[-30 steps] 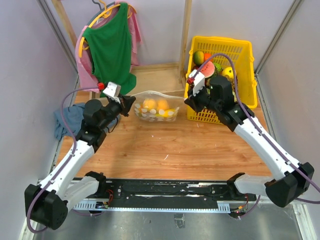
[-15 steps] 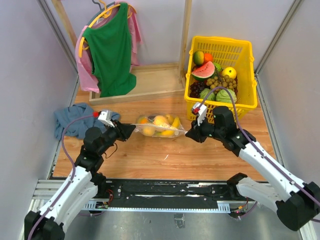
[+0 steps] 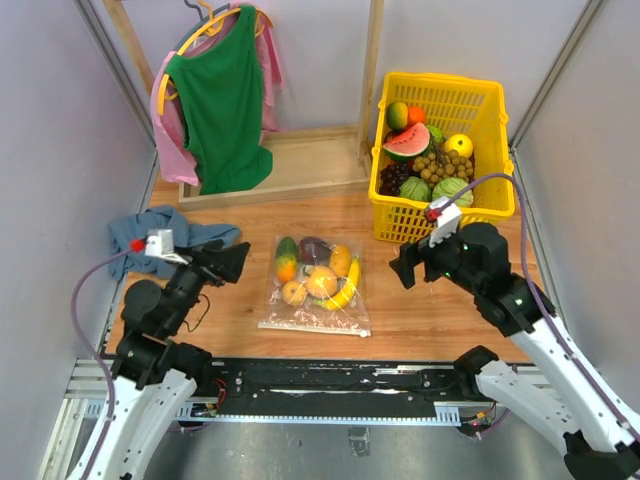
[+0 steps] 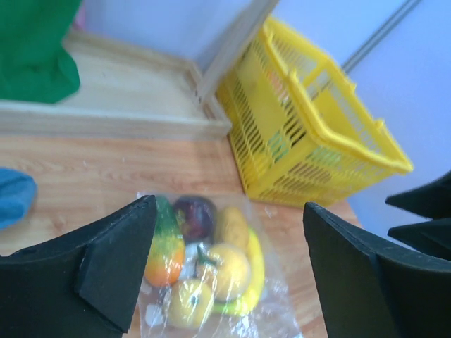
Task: Place the food in the zip-top bag and seal the zipper
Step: Reset both arms
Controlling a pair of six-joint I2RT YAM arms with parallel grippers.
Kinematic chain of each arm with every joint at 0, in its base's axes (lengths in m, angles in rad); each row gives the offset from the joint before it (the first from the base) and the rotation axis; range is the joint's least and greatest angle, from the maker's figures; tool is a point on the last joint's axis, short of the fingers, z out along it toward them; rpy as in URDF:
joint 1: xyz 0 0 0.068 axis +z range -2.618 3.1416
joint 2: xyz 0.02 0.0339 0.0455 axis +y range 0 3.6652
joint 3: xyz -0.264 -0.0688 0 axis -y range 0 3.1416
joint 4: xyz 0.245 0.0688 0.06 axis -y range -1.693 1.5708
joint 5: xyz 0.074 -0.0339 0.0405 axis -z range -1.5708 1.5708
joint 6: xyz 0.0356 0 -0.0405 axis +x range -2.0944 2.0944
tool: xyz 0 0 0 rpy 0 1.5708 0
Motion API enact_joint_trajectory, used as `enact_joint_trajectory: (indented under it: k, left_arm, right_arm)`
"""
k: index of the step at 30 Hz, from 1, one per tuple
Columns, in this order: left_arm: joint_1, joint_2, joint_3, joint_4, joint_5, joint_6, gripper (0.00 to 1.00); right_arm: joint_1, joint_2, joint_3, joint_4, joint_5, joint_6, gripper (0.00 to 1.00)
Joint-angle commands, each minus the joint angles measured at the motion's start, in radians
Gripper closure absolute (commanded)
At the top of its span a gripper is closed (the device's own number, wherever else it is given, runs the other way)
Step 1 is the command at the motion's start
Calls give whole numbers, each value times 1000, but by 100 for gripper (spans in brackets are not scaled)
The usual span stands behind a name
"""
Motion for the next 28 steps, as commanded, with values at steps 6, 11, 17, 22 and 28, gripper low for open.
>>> enact_joint_trajectory:
  k: [6, 11, 17, 22, 28]
  left_arm:
    - [-4, -238, 183, -153, -257, 107, 1]
    - [-5, -268, 226, -152, -333, 164, 1]
    - [-4, -261, 189, -111, -333, 160, 1]
    - [-5, -247, 165, -59, -341, 184, 1]
    - [-5, -200, 150, -27, -303, 192, 1]
  right_arm:
    - [-8, -229, 146, -248, 557, 36, 2]
    - [-8, -369, 83, -171, 602, -48, 2]
    - [-8, -466, 11, -110, 676, -58, 2]
    - [-8, -481, -22, -71, 692, -80, 2]
    - [-8, -473, -20, -57, 678, -84, 2]
